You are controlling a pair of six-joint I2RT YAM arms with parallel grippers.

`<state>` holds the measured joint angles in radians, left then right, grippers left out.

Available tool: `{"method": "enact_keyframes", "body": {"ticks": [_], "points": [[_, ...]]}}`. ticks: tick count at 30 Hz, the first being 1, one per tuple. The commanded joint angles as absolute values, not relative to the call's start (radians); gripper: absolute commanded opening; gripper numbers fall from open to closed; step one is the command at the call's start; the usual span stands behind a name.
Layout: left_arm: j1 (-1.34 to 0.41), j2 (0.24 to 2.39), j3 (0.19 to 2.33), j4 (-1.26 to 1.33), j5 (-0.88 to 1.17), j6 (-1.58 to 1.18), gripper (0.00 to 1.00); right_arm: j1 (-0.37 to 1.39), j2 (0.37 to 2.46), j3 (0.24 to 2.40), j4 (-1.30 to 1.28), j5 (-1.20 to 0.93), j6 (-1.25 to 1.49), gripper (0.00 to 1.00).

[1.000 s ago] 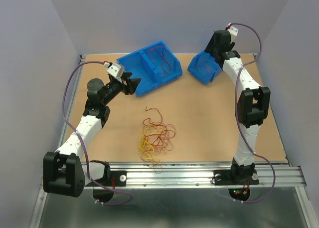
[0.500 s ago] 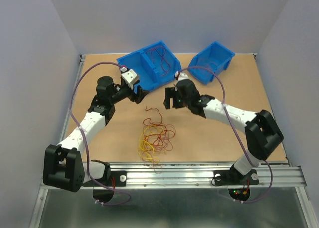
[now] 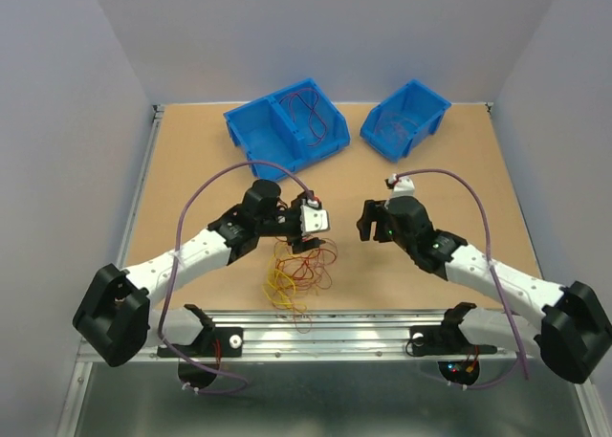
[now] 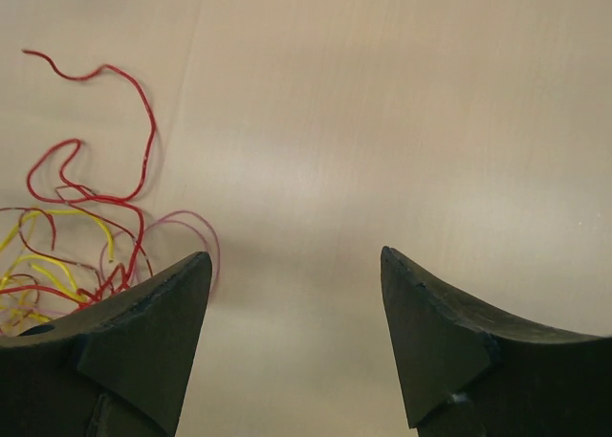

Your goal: Untangle the cables

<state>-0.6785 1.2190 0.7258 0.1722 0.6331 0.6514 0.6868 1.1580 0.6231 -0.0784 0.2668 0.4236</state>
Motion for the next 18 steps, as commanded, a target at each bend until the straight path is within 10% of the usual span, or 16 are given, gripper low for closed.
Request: {"method": "enact_keyframes", "body": {"ticks": [1,18], "points": [[-0.718,1.250,0.738,0.109,0.600,0.782,0.83,0.689,1.004,0.554,-0.009,0.328,0.448,0.77],[-0.848,1.474,0.814,0.028,0.445,0.811,0.70,0.689,0.825,0.520,-0.118,0.387,0.439,0.76]]}}
